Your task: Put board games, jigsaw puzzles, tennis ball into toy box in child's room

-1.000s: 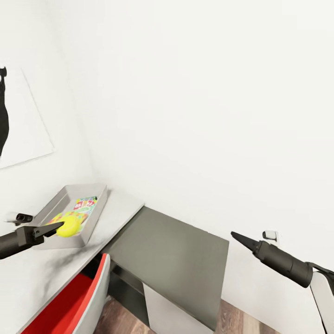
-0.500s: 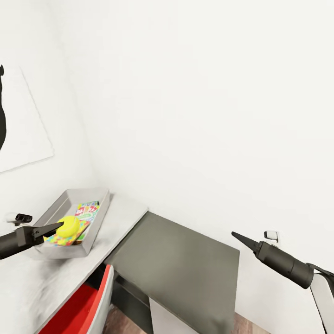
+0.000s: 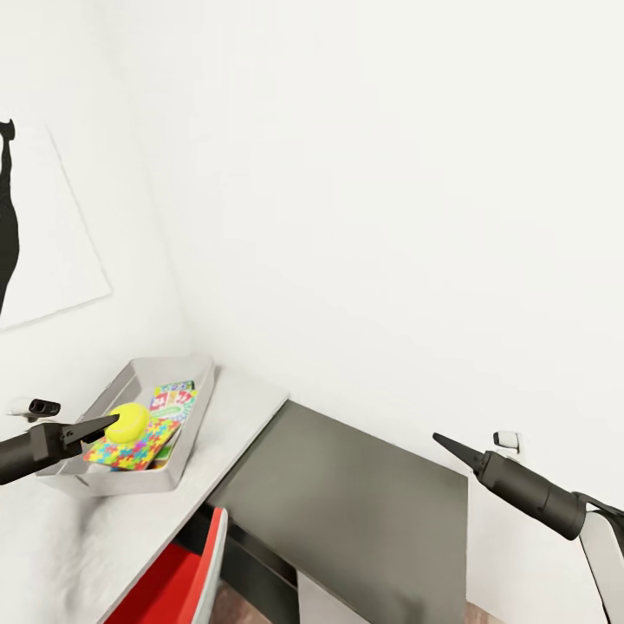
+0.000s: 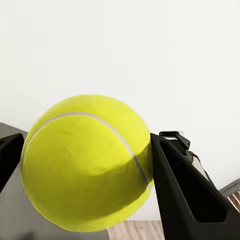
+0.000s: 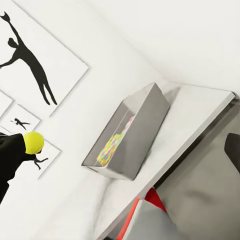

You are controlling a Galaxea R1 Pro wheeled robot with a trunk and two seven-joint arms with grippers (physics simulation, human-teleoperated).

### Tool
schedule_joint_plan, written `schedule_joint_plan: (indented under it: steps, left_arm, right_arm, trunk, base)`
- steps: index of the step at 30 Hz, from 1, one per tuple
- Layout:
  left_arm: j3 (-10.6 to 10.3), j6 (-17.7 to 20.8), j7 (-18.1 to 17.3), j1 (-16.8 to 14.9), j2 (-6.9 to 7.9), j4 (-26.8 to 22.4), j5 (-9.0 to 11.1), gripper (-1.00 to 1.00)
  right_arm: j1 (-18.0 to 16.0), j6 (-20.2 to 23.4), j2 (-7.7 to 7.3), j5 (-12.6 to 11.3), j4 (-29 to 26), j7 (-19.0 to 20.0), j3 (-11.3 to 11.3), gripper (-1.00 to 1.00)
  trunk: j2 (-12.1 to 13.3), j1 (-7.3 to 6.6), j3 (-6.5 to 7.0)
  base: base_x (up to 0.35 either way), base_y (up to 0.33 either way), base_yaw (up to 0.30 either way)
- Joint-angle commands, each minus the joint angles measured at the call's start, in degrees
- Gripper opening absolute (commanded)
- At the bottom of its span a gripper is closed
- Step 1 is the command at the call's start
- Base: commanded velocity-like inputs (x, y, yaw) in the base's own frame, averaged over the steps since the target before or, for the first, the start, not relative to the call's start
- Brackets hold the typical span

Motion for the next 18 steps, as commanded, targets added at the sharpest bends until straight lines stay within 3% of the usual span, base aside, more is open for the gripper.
schedule_joint_plan:
  steps: [1, 18]
  left_arm:
    - [0.0, 0.3, -0.1, 0.0, 0.01, 0.0, 0.0, -1.0]
    - [0.0, 0.3, 0.0, 0.0, 0.01, 0.0, -0.1, -1.0]
  right_arm:
    - [-0.1, 0.3, 0.0, 0.0, 0.0, 0.1, 0.0, 1.0]
    - [0.0, 0.3, -0.04, 0.0, 0.0, 0.1, 0.0, 1.0]
  trunk:
    - [-0.1, 0.05, -0.13]
    - [-0.1, 0.05, -0.13]
  base:
    - [0.127, 0.132, 0.0]
    - [0.156, 0.105, 0.0]
